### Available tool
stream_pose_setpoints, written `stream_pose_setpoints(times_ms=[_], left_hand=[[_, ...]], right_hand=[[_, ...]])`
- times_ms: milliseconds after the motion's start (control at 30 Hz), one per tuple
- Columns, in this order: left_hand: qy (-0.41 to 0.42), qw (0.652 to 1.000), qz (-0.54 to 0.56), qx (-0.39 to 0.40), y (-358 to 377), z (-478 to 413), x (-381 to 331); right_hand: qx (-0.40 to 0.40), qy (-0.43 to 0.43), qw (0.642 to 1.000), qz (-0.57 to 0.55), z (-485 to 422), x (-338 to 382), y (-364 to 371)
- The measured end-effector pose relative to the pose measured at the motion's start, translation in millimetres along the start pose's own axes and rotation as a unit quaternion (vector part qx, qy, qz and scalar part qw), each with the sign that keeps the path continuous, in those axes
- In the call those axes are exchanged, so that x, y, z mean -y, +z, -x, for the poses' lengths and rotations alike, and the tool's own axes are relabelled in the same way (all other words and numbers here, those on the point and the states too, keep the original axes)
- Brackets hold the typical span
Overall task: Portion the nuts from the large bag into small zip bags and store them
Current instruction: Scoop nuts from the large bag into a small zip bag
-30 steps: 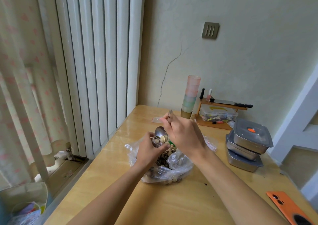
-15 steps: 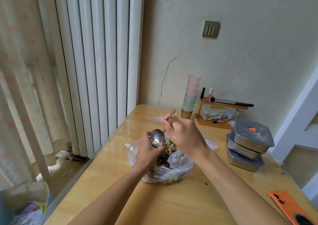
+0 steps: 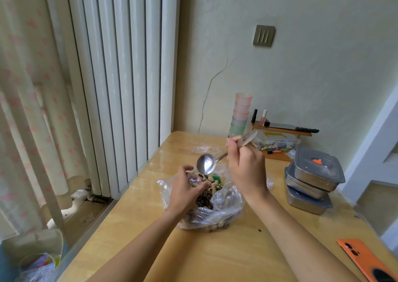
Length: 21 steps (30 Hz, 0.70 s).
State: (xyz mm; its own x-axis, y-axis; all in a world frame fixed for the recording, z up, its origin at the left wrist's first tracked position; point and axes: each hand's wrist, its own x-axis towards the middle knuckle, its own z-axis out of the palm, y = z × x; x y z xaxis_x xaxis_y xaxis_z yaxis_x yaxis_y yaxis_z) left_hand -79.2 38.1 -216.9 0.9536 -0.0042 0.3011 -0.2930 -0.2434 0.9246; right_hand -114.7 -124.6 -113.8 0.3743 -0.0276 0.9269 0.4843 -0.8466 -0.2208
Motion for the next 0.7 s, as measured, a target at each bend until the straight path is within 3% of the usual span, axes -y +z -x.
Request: stream_pose_setpoints(times_ms=[133,233,300,467,633,700], left_hand=[[0.020,1.000,0.005,-0.007,-3.0,-0.1,4.0],[0.042,0.999,0.011,-0.011,-3.7,-0.8,6.2],[0.062,0.998,0.008,-0.011,-4.1,0.2,5.1],[0.068,0.997,-0.017,0.034,-3.5,1.1,8.7],[0.094,0.992,-0.053,0.058,1.5,0.3,12.0],[0.103,0.992,-0.041,0.061,4.2,0.9,8.5]], right_hand=[[0.075,0.222,0.972,0.007,7.8,-16.7,-0.8],[0.163,0.450,0.873,-0.088,19.0,-28.1,3.7],[0.208,0.543,0.798,-0.154,31.4,-36.4,9.3],[0.302,0.591,0.713,-0.226,54.5,-46.6,13.9],[0.410,0.551,0.716,-0.127,53.7,-38.5,6.5],[0.419,0.512,0.741,-0.112,48.7,-32.0,6.4]])
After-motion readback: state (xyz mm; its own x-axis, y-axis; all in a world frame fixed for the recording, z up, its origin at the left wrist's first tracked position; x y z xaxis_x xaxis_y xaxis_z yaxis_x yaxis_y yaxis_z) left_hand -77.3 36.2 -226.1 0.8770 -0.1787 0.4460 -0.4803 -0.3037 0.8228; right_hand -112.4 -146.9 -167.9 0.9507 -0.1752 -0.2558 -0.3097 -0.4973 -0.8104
